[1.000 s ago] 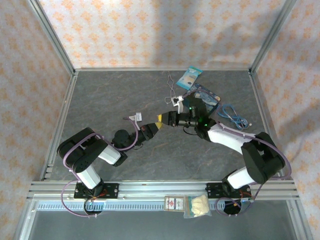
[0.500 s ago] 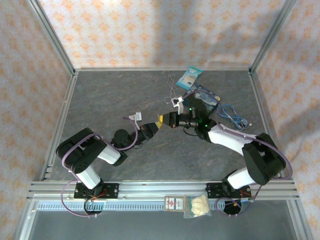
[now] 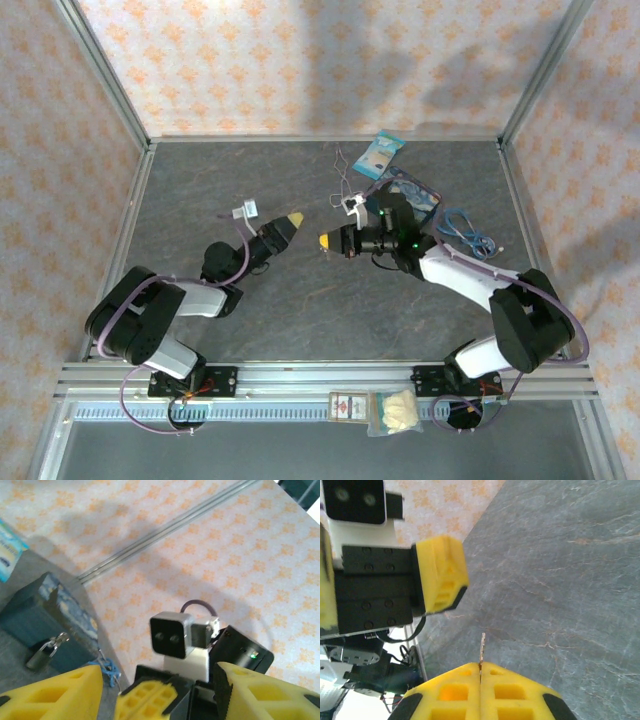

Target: Unlock a padlock with a key

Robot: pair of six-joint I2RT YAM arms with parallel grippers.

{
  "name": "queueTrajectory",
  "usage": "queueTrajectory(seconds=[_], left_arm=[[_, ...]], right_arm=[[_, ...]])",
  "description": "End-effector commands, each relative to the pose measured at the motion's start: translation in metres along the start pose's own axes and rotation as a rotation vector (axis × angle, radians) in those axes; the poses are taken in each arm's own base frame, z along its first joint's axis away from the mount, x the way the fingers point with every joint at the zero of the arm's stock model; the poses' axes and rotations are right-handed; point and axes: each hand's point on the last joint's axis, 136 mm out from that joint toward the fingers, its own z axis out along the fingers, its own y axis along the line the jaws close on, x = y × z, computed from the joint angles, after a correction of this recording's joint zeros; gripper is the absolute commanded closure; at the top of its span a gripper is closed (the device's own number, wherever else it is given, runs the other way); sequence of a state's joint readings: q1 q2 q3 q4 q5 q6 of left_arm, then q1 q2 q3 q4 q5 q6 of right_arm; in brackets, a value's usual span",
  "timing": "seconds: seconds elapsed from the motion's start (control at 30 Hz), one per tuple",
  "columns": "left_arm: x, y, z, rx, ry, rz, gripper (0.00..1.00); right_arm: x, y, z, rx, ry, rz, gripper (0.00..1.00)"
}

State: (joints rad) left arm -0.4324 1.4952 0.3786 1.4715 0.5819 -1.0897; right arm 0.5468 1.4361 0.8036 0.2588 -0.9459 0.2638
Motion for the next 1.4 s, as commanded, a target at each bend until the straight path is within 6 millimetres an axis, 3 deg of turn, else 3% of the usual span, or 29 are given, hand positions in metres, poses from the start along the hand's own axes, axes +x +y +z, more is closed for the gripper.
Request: queueTrajectory(seconds=[0.0, 0.33, 0.53, 0.97, 1.07, 1.13, 1.23, 1.3, 1.37], left_arm=[[0.003, -0.014, 0.015, 0.018, 0.089, 0.090, 0.42], [0.027, 0.002, 0.020, -0.033, 0.186, 0.114, 0.50], [0.038, -0.008, 0.019, 0.022, 0.190, 0.078, 0.59], [0.040, -0.012, 0.015, 0.047, 0.172, 0.050, 0.99], [0.040, -0.012, 0.015, 0.046, 0.172, 0.050, 1.00], [0.038, -0.010, 0.015, 0.033, 0.163, 0.050, 1.00], [0.035, 0.013, 0.012, -0.069, 0.135, 0.063, 1.00], [0.032, 0.034, 0.008, -0.168, 0.119, 0.097, 1.00], [0.027, 0.059, 0.001, -0.296, 0.097, 0.133, 1.00]], right_arm=[[-0.006, 0.021, -0.001, -0.095, 0.016, -0.038, 1.00], [-0.024, 0.046, -0.006, -0.206, -0.044, -0.040, 1.00], [-0.028, 0.043, -0.005, -0.196, -0.070, -0.030, 1.00], [-0.029, 0.037, -0.004, -0.180, -0.091, -0.017, 1.00], [-0.032, 0.038, -0.005, -0.177, -0.100, -0.021, 1.00], [-0.034, 0.037, -0.006, -0.160, -0.107, -0.022, 0.88], [-0.042, 0.025, -0.014, -0.070, -0.127, -0.016, 0.58], [-0.054, 0.005, -0.026, 0.054, -0.176, 0.025, 0.36], [-0.068, -0.030, -0.046, 0.275, -0.254, 0.083, 0.23]])
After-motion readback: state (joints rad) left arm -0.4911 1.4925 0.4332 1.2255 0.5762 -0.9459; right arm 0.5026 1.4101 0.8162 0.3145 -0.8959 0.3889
